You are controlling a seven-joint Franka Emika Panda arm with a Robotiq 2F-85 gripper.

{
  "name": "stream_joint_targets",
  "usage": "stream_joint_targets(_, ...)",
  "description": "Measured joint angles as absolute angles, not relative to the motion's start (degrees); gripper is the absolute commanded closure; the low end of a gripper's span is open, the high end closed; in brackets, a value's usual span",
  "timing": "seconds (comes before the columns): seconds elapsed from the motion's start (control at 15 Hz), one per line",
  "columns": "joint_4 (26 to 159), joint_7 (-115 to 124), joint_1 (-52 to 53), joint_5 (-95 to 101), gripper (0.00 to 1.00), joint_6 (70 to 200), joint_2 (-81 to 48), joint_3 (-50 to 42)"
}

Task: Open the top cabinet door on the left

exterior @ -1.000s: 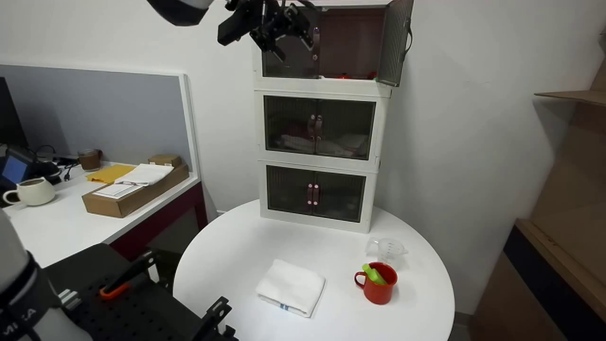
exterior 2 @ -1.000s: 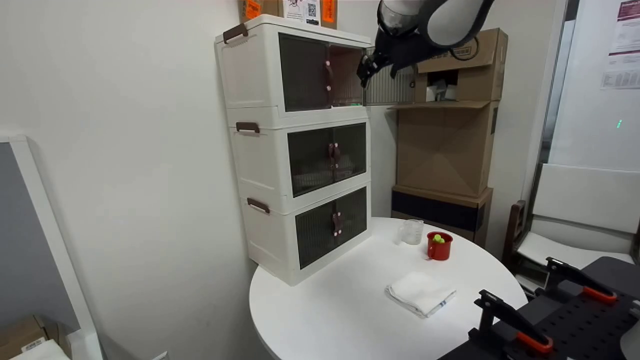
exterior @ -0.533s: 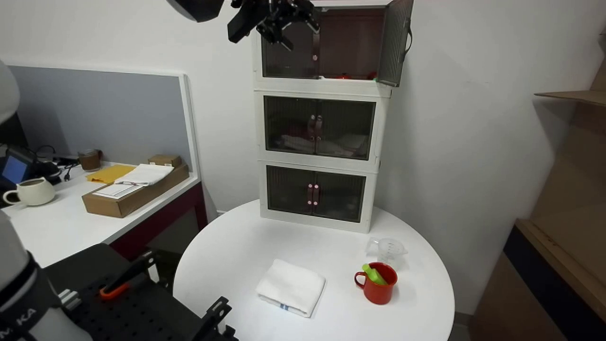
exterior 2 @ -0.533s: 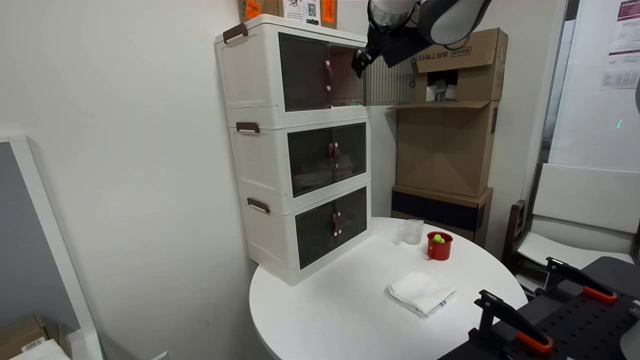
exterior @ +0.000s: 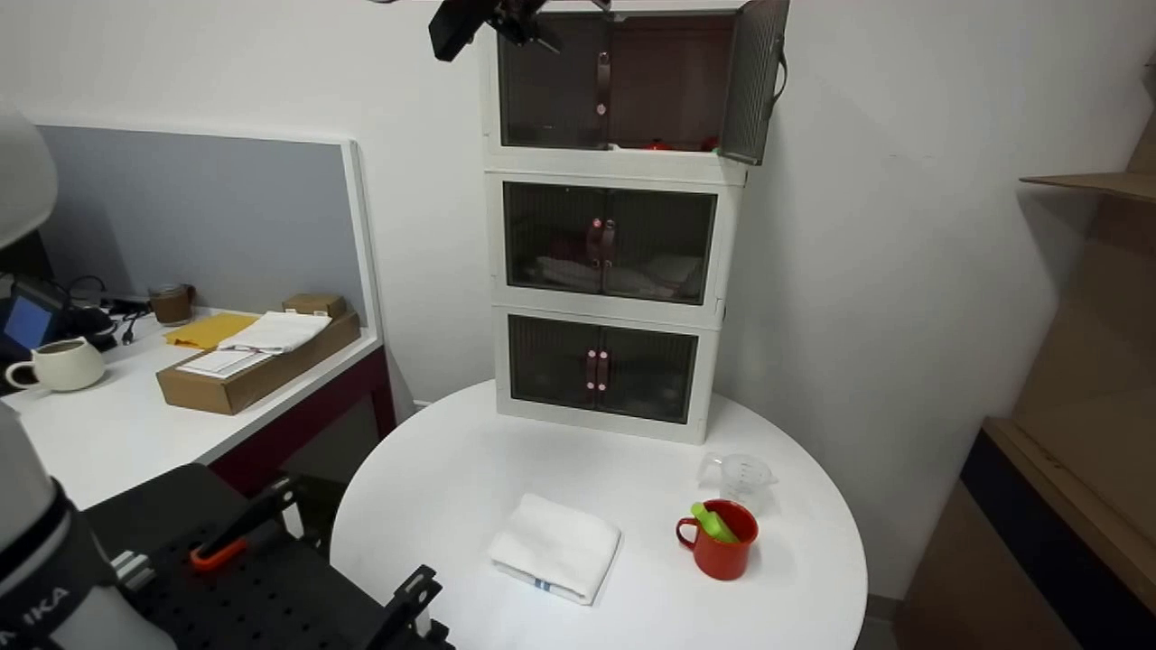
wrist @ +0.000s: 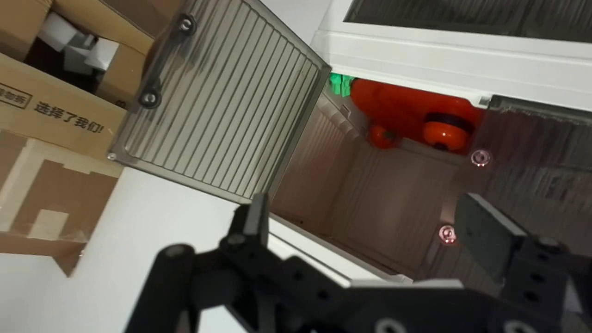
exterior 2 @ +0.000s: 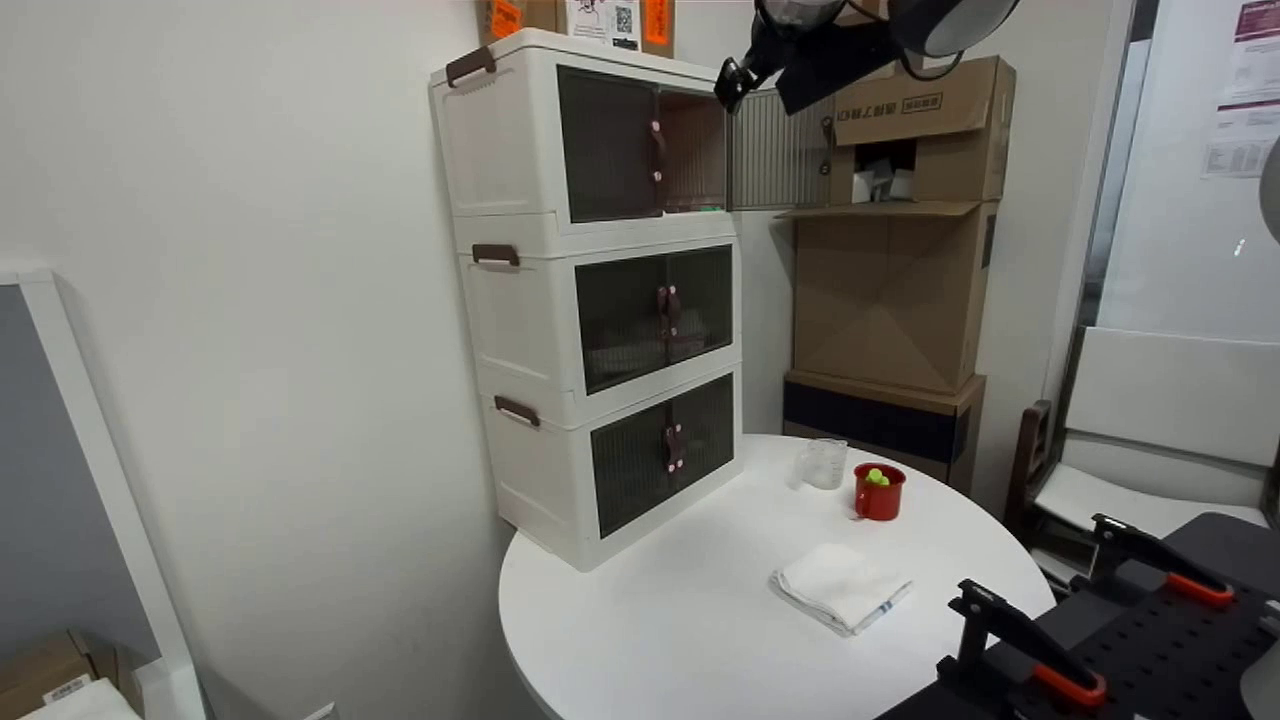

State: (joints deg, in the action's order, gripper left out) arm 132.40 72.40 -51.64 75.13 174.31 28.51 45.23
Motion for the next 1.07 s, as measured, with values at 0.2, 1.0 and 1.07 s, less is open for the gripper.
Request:
stream_joint_targets(0.2,134.4,84.0,-53.5,75.1,0.0,172.9,34.2,49.0)
stream_joint_targets(1.0,135.2,123.5,-68.8,69.6,0.0,151.7,44.9,74.5)
stream_joint_targets(1.07,134.3,125.7,-70.0,69.3,0.0,148.4,44.8,76.5)
